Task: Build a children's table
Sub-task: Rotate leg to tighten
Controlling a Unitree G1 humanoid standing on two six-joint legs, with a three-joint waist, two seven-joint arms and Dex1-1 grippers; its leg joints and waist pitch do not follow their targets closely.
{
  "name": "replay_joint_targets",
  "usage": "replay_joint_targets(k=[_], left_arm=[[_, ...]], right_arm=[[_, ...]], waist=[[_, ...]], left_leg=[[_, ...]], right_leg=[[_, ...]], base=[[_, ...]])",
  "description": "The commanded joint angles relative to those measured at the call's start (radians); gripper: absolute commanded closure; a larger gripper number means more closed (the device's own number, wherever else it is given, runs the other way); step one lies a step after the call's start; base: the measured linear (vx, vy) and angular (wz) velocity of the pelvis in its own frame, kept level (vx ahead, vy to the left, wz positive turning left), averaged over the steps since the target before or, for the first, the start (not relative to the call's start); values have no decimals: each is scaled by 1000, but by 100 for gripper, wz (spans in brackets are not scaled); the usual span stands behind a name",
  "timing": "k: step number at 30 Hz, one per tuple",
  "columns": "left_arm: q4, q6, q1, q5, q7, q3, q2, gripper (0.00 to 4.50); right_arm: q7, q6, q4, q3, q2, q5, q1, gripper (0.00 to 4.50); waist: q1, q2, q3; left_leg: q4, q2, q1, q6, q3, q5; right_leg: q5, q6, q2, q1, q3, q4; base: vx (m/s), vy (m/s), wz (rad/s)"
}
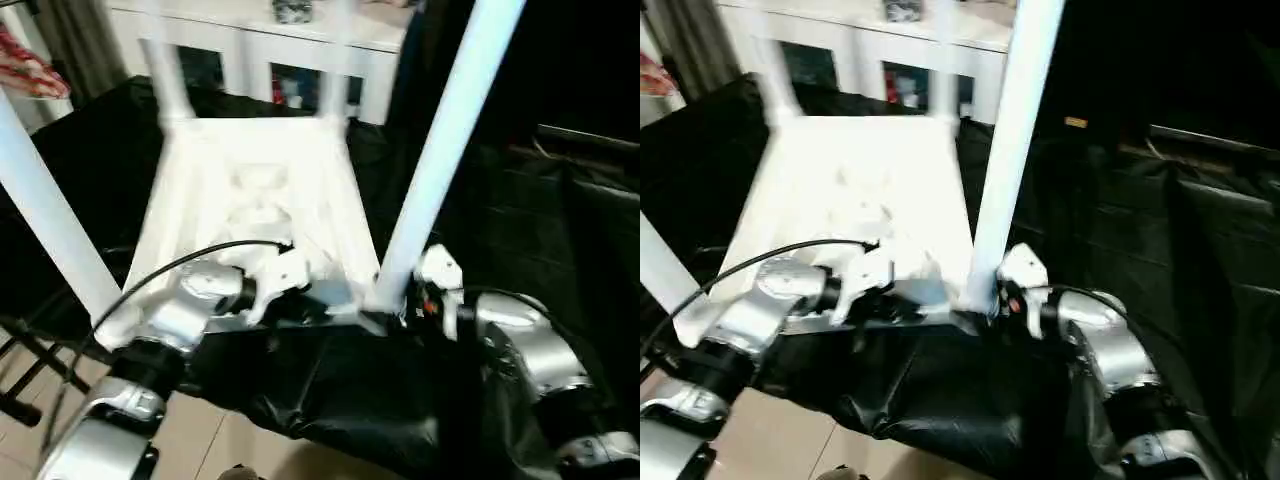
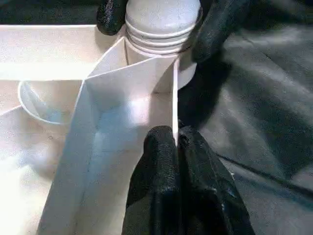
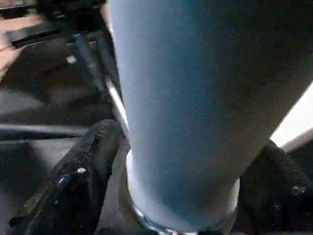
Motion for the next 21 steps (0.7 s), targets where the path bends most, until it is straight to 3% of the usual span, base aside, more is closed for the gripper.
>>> replay_joint_targets(k=[1,3,5,14,21], left_arm=[[-34,-29,-6,-21,-22,-22,-11,450],[-27,-37,-10,-22,-29,-22,-6,450],[-20,-44,-14,-24,-43,-21,-1,450],[-14,-49,-22,-31,-63,-20,8,450],[-2,-27,-22,-27,23,5,-21,450]], right_arm=[[72,9,-32,54,-9,9,3,89],[98,9,-33,67,-22,3,0,89],[121,15,-35,72,-30,3,-4,121],[139,24,-45,78,-30,12,-7,172],[36,24,-41,40,21,16,22,180]], waist=[[1,-3,-55],[8,-3,-56],[11,-4,-57],[13,-2,-60],[12,-1,-59]], left_leg=[[-57,31,10,51,-3,-237],[-56,32,11,48,-3,-232],[-55,31,10,49,-3,-222],[-52,30,7,50,-3,-200],[-54,30,7,42,-4,-209]], right_leg=[[-207,-183,-80,49,47,-78],[-204,-178,-81,49,48,-77],[-193,-180,-81,49,47,-75],[-149,-191,-80,52,45,-69],[-160,-188,-80,50,45,-71]], base=[[0,0,0],[0,0,0],[0,0,0],[0,0,0],[0,0,0]])
